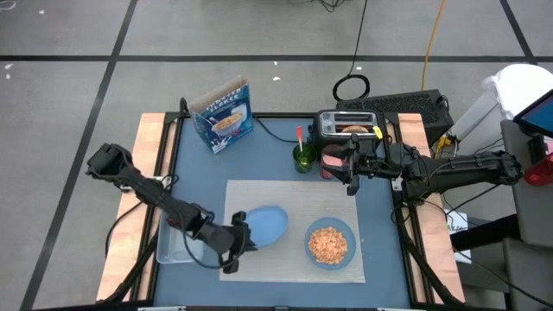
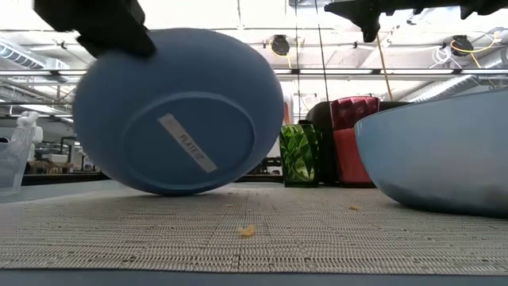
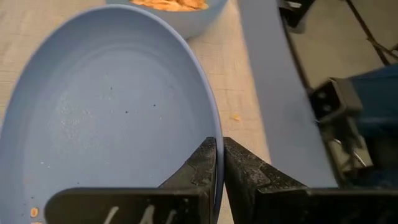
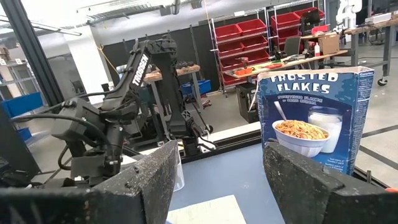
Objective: Arrange a breakfast setting
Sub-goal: Put the blue plate on the gray placemat, then put the bagel on top of the blue plate
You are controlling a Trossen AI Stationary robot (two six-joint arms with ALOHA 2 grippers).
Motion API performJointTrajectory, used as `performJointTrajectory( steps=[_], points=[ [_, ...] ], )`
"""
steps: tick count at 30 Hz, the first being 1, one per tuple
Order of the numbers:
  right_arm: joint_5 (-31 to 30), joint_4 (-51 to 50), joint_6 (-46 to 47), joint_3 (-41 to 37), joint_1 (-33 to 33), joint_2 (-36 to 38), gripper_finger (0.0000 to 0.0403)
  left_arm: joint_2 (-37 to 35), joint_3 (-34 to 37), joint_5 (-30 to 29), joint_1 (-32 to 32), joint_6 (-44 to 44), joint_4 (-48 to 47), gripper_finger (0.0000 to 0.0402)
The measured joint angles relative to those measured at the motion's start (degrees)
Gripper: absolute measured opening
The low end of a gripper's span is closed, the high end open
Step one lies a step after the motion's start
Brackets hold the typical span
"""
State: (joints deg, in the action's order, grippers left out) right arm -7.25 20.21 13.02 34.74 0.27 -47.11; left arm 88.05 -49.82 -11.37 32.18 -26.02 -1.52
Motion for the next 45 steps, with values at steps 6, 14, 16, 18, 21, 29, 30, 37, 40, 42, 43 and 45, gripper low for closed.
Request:
performJointTrajectory(
  steps=[6,14,16,18,21,29,30,37,40,42,43,45],
  points=[
    [0.0,-0.14,0.0,-0.02,0.0,0.0,0.0226,0.0,0.0,1.24,1.25,0.08,0.51,0.0031],
    [0.0,-0.42,0.0,-0.02,0.0,0.0,0.0226,0.01,0.0,1.05,1.23,-2.52,0.51,0.0058],
    [0.0,-0.42,0.0,-0.02,0.0,0.0,0.0226,0.01,0.02,1.01,1.14,-3.28,0.5,0.0079],
    [0.0,-0.42,0.0,-0.02,0.0,0.0,0.0226,0.02,0.02,0.98,1.12,-3.3,0.5,0.01],
    [0.0,-0.44,0.0,-0.02,0.0,0.0,0.0226,0.02,0.02,0.94,1.12,-3.48,0.5,0.013],
    [0.02,-0.44,0.0,-0.02,0.0,0.0,0.0226,0.01,0.02,0.64,1.07,-3.47,0.39,0.0177],
    [0.01,-0.44,0.0,-0.02,0.0,0.0,0.0226,0.01,0.02,0.47,0.94,-2.97,0.36,0.018],
    [-0.07,-0.37,0.0,-0.02,0.15,0.0,0.0226,0.02,0.04,-1.28,-1.21,0.65,0.0,0.0182],
    [-0.1,0.66,0.0,-0.02,1.32,0.01,0.0226,0.02,0.04,-2.35,-2.59,1.32,0.02,0.0182],
    [-0.11,0.32,-0.02,0.43,2.67,0.04,0.0226,0.02,0.04,-2.43,-3.64,2.67,0.02,0.0182],
    [-0.1,-0.32,-0.06,0.99,3.49,0.02,0.0226,0.02,0.04,-2.47,-4.2,3.34,0.02,0.0182],
    [-0.04,-2.64,-0.17,2.65,5.38,0.02,0.0226,0.0,0.04,-2.56,-5.38,4.15,0.04,0.0182]
  ],
)
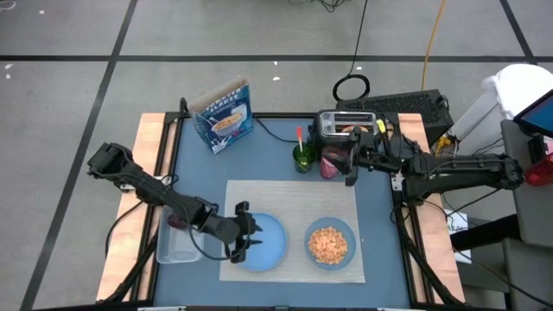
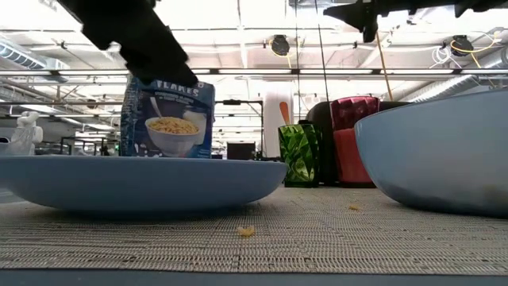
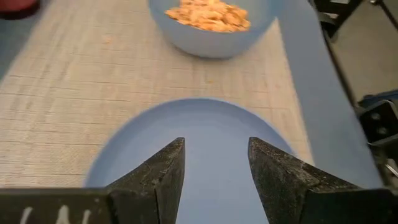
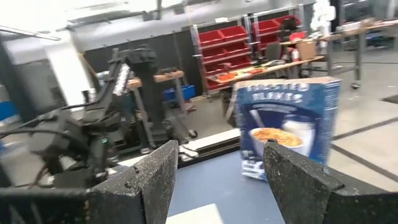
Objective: Arrange a breakfast setting
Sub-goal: Put the bagel on top of the blue plate
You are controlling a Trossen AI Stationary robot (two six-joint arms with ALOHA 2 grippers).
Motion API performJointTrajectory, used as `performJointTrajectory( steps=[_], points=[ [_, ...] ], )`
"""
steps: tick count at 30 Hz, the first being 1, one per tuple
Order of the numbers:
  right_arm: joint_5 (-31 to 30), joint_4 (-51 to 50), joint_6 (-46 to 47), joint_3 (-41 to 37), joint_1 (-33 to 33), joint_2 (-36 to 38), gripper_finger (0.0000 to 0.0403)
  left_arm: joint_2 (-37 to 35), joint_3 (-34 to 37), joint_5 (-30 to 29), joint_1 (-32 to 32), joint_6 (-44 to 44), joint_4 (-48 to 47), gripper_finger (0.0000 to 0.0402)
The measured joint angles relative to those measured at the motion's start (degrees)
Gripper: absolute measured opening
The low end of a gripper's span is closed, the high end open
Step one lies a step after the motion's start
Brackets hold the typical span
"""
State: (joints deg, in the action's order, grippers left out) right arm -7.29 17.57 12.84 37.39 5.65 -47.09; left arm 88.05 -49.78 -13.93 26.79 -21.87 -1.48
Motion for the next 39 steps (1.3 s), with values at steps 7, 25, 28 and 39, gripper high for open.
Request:
performJointTrajectory(
  steps=[7,25,28,39],
  points=[
    [0.0,-14.67,-0.16,8.18,9.25,-0.54,0.0226,0.0,0.02,-0.02,-4.36,0.74,0.0,0.0182],
    [8.92,-50.16,-9.51,22.11,31.36,-9.81,0.0226,0.02,0.02,0.02,-8.93,0.7,0.02,0.0182],
    [8.9,-52.24,-10.79,22.11,33.74,-11.13,0.0226,0.02,0.02,0.05,-8.93,0.7,0.01,0.0182],
    [9.07,-60.69,-19.85,22.11,37.8,-11.96,0.0226,0.01,0.02,0.12,-8.93,0.7,0.0,0.0182]
  ],
)
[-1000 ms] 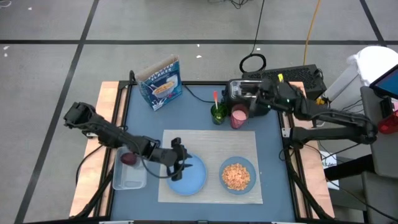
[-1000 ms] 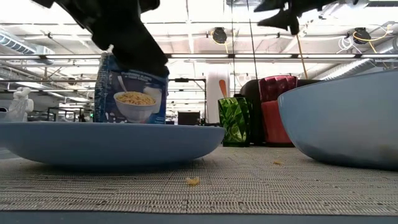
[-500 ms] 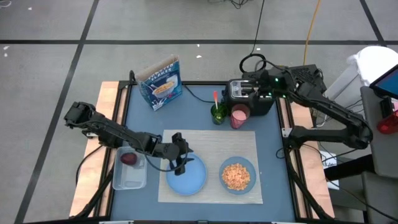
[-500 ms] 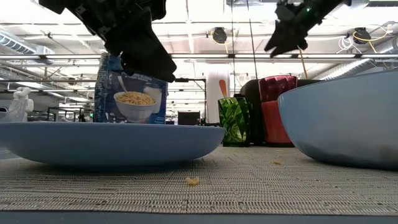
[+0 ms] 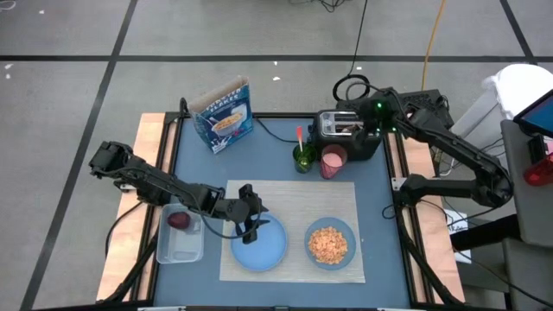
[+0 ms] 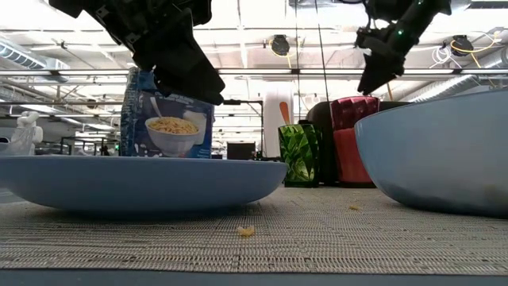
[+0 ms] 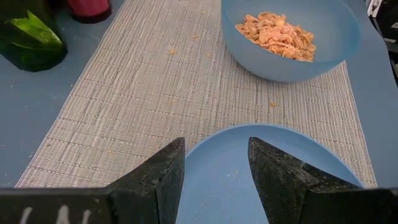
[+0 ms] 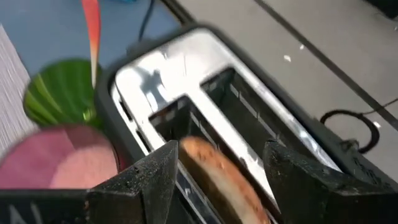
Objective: Arrange a breakfast setting
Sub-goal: Put the bagel on top of the blue plate
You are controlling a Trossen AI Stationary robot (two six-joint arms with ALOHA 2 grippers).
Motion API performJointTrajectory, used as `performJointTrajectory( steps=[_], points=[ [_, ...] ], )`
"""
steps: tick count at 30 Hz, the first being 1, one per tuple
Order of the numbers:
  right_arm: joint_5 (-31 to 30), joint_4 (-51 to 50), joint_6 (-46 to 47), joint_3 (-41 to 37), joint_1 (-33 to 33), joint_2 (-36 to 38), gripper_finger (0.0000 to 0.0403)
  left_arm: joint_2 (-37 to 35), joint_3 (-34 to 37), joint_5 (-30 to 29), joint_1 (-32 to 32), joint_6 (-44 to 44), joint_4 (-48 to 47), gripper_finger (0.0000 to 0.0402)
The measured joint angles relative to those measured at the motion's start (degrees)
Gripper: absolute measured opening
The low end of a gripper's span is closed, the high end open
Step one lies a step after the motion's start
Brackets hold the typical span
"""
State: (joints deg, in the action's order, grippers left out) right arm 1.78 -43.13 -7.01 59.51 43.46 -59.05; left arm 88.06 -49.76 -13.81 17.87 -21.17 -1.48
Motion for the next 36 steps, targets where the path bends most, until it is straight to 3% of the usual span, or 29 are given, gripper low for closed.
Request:
performJointTrajectory(
  steps=[13,23,36],
  points=[
    [-0.37,-2.63,-4.3,-1.39,0.24,0.0,0.0226,0.01,0.0,0.0,0.0,-0.04,0.0,0.0182],
    [-1.09,0.91,-4.63,-4.76,0.29,0.13,0.0223,0.01,0.0,-0.01,0.0,-0.07,0.0,0.0182],
    [-1.33,1.78,-4.39,-4.81,0.31,0.07,0.0133,0.0,0.0,-0.01,0.0,-0.07,0.0,0.0182]
  ],
)
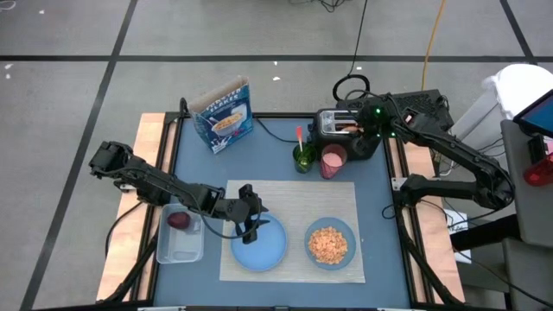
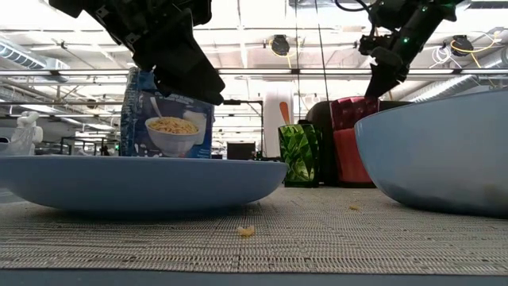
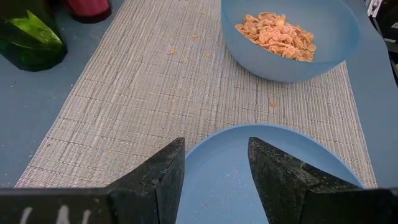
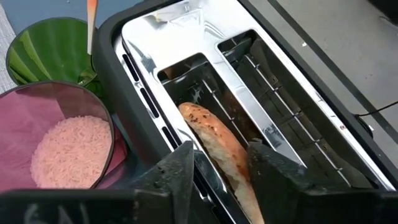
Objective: Arrange a breakfast setting
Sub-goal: Put the bagel on top of the blue plate
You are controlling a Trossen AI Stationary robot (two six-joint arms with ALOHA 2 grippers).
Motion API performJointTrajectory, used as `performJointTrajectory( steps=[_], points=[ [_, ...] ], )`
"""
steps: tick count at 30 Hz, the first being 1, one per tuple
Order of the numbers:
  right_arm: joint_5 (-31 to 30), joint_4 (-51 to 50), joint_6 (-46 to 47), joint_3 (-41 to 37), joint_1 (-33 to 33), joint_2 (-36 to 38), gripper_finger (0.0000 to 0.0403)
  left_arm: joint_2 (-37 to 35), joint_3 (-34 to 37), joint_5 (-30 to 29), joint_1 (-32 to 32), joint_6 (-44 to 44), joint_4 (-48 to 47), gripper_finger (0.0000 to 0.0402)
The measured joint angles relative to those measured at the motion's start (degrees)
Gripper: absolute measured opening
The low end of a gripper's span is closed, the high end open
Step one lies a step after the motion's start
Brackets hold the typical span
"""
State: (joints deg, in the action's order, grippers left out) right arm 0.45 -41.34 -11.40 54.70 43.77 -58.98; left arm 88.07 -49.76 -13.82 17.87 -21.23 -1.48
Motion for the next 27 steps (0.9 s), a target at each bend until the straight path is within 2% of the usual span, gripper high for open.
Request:
performJointTrajectory(
  steps=[6,17,27],
  points=[
    [-1.68,0.28,0.19,-0.12,0.09,-0.08,0.0111,0.01,0.0,0.0,0.0,0.0,0.0,0.0182],
    [-0.64,0.39,-0.26,-0.11,0.11,-0.13,0.006,-0.01,0.0,0.0,0.0,0.0,0.02,0.0182],
    [-0.59,0.72,-1.33,-0.11,0.09,-0.11,0.0042,0.0,0.0,0.0,0.0,0.0,0.0,0.0182]
  ],
)
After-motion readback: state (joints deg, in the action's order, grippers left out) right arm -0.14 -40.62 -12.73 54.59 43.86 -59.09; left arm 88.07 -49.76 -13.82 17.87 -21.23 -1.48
